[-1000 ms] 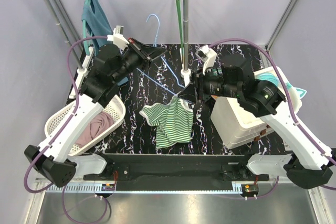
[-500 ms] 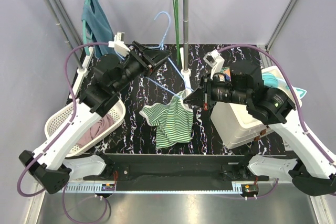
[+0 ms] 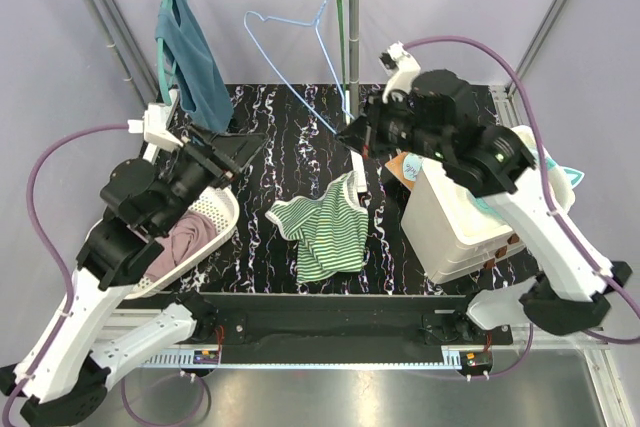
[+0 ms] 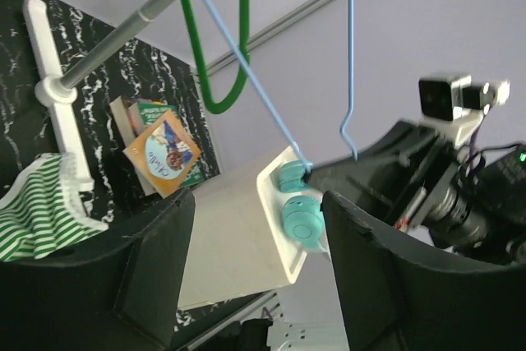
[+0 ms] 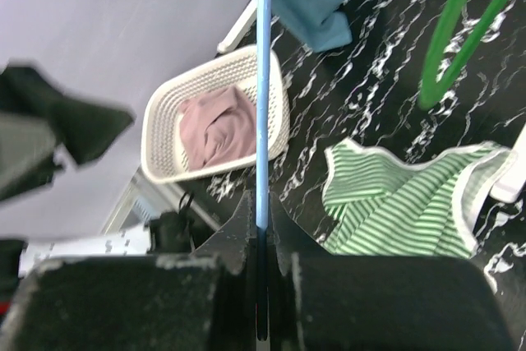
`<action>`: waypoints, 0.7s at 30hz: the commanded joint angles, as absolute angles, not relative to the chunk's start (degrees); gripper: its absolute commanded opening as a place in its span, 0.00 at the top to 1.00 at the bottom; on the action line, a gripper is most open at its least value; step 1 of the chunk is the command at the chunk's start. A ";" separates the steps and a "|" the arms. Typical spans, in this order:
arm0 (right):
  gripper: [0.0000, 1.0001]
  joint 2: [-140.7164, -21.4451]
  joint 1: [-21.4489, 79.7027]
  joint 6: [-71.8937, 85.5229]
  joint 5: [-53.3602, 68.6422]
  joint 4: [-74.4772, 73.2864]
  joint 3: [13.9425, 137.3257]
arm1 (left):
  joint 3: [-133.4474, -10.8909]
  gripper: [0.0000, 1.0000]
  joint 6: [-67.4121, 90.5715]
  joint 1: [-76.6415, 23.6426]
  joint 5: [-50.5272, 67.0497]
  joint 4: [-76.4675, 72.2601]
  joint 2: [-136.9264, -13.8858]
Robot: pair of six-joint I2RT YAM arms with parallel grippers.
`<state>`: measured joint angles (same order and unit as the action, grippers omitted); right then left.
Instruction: Remove the tank top from the hanger
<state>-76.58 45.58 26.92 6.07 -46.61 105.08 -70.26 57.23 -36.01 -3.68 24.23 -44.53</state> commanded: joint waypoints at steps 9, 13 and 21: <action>1.00 -97.90 44.91 27.59 -9.05 -53.68 131.01 | -72.23 0.32 47.13 -35.95 -6.50 35.32 -44.81; 1.00 -103.35 44.30 28.39 -10.72 -54.84 136.40 | -77.24 0.32 41.41 -36.04 -7.03 38.58 -47.98; 1.00 -105.12 44.21 31.37 -15.99 -57.22 136.67 | -84.38 0.30 34.28 -36.04 -5.80 44.73 -53.00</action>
